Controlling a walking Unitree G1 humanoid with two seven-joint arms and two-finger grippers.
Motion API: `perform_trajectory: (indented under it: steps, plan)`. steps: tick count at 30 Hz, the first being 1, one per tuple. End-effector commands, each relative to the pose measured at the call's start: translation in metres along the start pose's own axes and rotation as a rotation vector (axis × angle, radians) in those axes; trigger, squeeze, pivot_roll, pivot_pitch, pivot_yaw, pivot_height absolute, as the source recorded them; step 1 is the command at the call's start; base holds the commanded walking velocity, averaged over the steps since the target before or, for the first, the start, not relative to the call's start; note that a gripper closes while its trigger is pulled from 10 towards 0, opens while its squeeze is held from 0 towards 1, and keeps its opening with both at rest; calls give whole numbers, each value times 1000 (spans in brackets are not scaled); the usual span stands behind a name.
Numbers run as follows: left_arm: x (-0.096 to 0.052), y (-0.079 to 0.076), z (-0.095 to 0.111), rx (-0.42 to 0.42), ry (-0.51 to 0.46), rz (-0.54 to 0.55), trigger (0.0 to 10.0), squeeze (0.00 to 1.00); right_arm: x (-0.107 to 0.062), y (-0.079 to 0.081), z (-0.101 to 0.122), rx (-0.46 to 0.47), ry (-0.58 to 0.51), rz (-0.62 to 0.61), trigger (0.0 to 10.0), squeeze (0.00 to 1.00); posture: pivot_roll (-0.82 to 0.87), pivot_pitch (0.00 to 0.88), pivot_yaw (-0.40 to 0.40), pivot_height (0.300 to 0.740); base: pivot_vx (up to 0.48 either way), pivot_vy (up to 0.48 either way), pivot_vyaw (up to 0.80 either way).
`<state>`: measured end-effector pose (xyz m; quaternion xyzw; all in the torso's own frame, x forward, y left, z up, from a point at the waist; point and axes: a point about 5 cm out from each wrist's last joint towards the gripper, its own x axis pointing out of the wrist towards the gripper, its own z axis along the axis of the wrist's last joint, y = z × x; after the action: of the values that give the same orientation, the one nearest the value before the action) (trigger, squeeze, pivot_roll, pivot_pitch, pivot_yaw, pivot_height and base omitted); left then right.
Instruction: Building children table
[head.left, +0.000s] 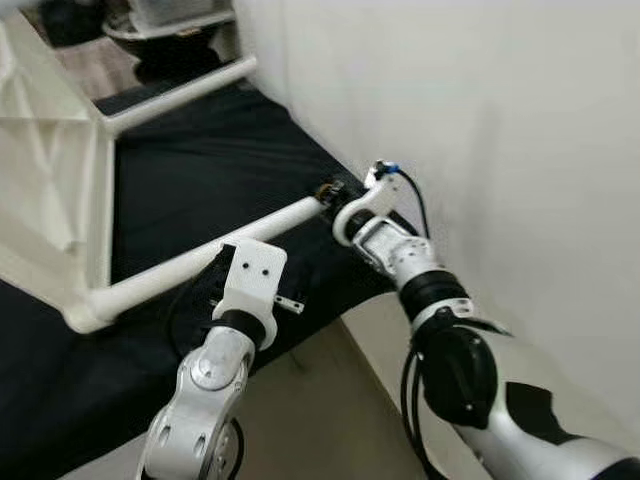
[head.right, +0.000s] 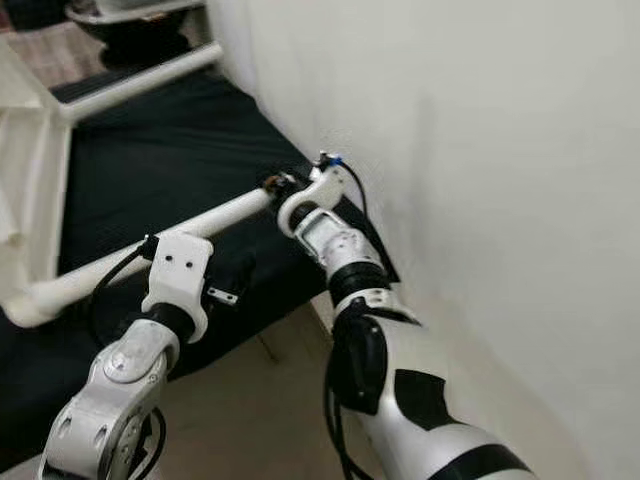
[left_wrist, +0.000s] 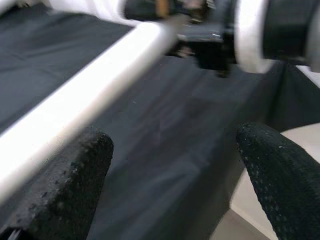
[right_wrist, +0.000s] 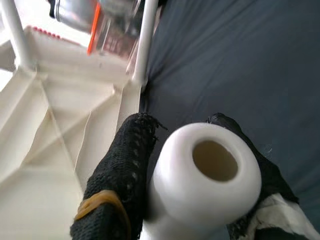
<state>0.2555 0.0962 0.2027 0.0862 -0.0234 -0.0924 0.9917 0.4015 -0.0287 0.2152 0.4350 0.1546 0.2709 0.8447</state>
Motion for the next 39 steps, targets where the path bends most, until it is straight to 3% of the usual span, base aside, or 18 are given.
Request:
perform_trajectory:
  steps: [1,5,6,12,13,18,23,24,26,27,29,31,33,36,39]
  plan:
    - [0,0,-4,7,18,8,10000,0,1,-15,-46,-138,243,-124,0,0,137,267,-60,740,0,0,0]
    - [0,0,-4,6,19,7,10000,0,2,-13,-47,-146,248,-122,0,0,137,263,-65,740,0,0,0]
    - [-1,-1,-4,7,21,7,10000,0,1,-17,-49,-167,262,-172,10000,0,134,254,-63,740,0,0,0]
    - [-2,0,-4,14,19,11,10000,0,0,-20,-45,-225,237,-200,10000,0,136,246,-65,740,0,0,0]
    - [-2,0,-4,14,20,13,10000,0,1,-18,-41,-229,220,-185,10000,1000,134,244,-67,740,0,0,0]
    - [0,0,-6,18,19,10,10000,0,3,-8,-24,-226,159,-114,10000,1000,128,224,-65,740,0,0,0]
    - [2,0,-6,15,11,16,10000,0,-1,-9,-4,-239,97,-138,10000,1000,120,204,-59,740,0,0,0]
    - [3,-1,-6,18,13,14,10000,0,-2,-10,0,-254,88,-133,10000,0,122,189,-63,740,0,0,0]
    - [3,-1,-7,19,12,14,10000,0,-4,-12,5,-271,76,-138,10000,0,122,189,-63,740,0,0,0]
    - [4,-1,-8,20,13,14,10000,0,-7,-14,12,-337,54,-139,10000,0,118,180,-61,740,0,0,0]
    - [5,1,-9,19,11,29,10000,0,-15,-19,32,-572,-52,-183,10000,0,111,163,-58,740,0,0,0]
    - [7,6,-10,15,6,50,10000,0,-25,-22,48,-713,-165,-230,10000,0,109,152,-55,740,0,0,0]
    - [7,7,-10,11,5,58,10000,0,-29,-23,53,-747,-206,-246,10000,0,109,152,-55,740,0,0,0]
    - [8,17,-11,-16,-4,92,10000,0,-45,-16,67,-872,-368,-217,10000,0,103,136,-49,740,0,0,0]
    - [7,25,-12,-20,-11,119,10000,0,-56,-9,68,-946,-427,-173,10000,0,102,130,-52,740,0,0,0]
